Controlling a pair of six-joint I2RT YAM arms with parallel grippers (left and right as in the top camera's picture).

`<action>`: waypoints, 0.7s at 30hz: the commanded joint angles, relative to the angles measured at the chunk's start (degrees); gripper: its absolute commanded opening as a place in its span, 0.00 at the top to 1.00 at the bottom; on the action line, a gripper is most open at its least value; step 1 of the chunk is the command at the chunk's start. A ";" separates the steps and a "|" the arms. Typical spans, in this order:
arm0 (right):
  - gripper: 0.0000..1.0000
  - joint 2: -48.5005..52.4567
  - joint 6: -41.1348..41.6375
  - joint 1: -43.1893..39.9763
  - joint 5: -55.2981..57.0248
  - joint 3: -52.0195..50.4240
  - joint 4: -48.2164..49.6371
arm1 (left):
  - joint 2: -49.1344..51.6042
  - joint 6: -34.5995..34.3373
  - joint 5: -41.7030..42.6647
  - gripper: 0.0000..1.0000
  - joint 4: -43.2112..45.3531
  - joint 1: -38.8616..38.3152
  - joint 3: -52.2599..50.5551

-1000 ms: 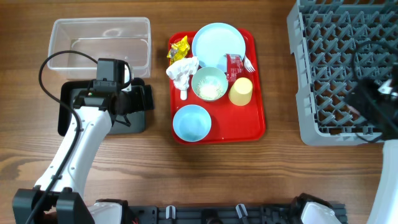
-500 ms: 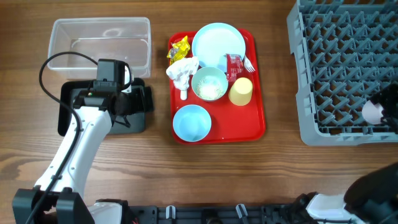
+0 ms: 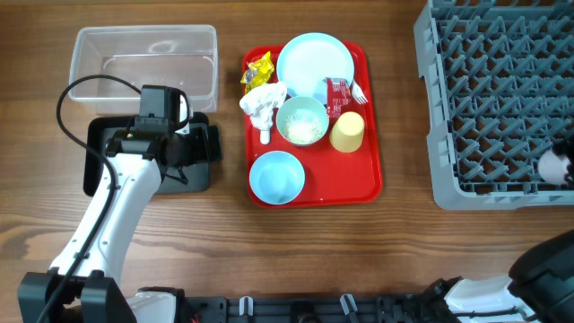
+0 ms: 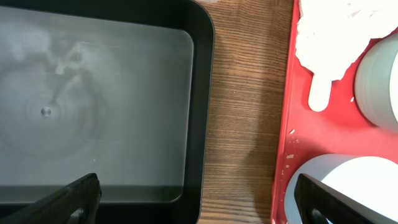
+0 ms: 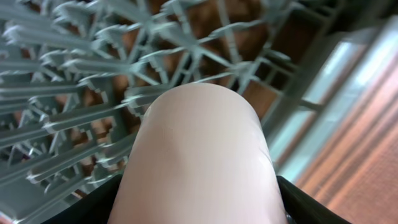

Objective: Sort waste into correct bins and load items into the dishwasher rack
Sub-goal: 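Carry the pink cup right and place it in the grey rack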

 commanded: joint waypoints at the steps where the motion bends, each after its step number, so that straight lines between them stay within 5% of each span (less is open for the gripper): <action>1: 0.34 0.83 -1.18 -1.60 -1.11 1.07 -0.35 | 0.50 0.07 -0.52 0.00 0.00 -0.17 0.98; 15: 0.33 6.19 -1.29 -1.53 -0.92 0.96 1.33 | 0.85 0.04 -0.50 0.00 -0.44 -0.17 0.98; 21: 0.12 6.19 -1.29 -1.53 -1.90 0.96 1.16 | 0.85 0.04 -0.52 0.00 -0.44 -0.17 0.98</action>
